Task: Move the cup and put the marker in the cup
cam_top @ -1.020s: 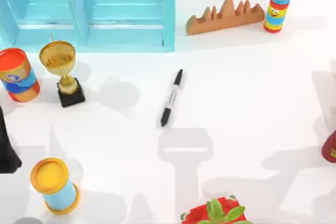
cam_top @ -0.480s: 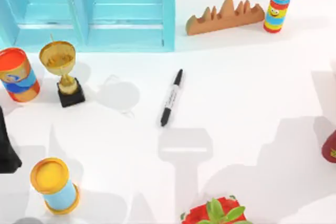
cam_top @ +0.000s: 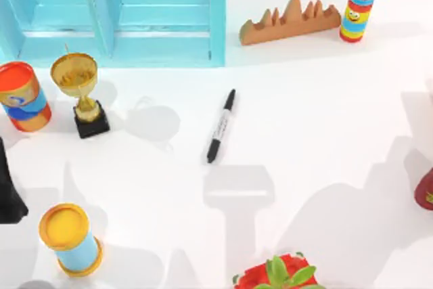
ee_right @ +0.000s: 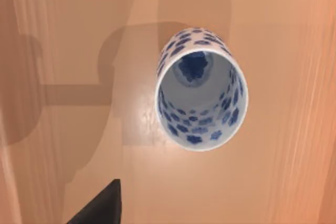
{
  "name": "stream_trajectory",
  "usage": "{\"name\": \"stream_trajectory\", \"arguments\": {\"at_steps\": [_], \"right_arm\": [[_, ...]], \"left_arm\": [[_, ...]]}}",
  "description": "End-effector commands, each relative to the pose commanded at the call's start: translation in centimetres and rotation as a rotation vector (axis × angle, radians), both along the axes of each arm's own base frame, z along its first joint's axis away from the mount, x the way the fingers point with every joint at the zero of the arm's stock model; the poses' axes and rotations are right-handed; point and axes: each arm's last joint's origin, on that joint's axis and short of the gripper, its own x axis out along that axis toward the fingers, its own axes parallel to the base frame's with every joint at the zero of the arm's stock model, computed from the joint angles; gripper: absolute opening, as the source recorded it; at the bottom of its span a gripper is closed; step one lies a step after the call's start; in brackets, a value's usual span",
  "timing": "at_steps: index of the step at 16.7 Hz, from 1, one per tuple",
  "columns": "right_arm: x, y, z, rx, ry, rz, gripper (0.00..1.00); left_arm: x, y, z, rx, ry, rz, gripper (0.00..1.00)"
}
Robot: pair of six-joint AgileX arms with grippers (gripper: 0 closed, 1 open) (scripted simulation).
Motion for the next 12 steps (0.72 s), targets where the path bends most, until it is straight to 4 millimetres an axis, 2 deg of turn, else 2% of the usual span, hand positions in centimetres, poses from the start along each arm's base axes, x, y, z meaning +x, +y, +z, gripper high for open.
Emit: {"name": "stream_trajectory", "arguments": {"at_steps": [2,4,10,12], "right_arm": [[0.1,0.2,-0.1,-0.001,-0.002,0.003,1.00],[0.1,0.1,-1.2,0.002,0.005,0.000,1.00],[0.3,-0.1,-8.2,-0.005,-0.009,0.000,1.00],[0.0,0.0,-9.7,-0.001,-0.001,0.000,1.00]], "left_arm": [[0.0,0.0,0.0,0.000,0.000,0.000,1.00],[0.0,0.0,0.0,0.000,0.000,0.000,1.00],[0.0,0.0,0.0,0.000,0.000,0.000,1.00],[0.0,0.0,0.0,0.000,0.000,0.000,1.00]]}}
